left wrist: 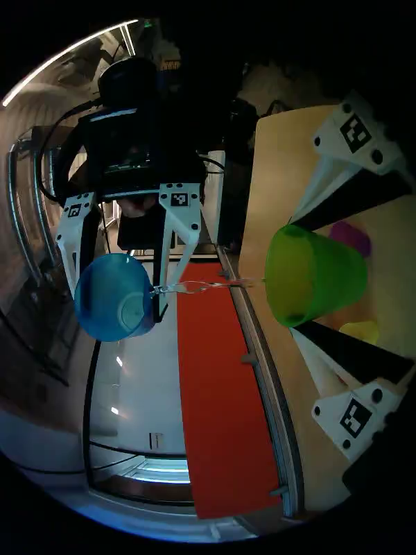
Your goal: Pour water
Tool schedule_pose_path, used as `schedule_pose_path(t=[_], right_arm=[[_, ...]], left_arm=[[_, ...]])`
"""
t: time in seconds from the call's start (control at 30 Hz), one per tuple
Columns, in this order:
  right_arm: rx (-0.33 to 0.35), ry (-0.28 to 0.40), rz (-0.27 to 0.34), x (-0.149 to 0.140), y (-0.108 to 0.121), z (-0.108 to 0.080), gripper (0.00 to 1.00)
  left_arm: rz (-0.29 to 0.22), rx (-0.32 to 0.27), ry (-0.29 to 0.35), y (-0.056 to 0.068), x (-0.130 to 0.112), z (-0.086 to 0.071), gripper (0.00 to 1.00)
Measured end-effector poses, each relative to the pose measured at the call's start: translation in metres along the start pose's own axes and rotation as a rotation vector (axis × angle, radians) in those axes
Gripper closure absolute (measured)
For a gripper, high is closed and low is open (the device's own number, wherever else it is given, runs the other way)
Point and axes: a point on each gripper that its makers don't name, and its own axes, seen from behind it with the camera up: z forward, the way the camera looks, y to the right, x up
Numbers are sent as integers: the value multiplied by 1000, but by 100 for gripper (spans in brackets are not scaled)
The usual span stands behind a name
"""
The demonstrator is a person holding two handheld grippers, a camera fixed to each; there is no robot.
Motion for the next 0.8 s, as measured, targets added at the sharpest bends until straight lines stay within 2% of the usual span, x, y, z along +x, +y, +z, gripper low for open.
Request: schedule_pose_path(t=[0.5, 0.8], right_arm=[[-7, 2, -70, 0, 3, 0, 11], [-7, 7, -135, 3, 5, 3, 11]], left_arm=[[5, 2, 0, 1, 1, 0, 13], [1, 2, 3, 0, 1, 0, 13]])
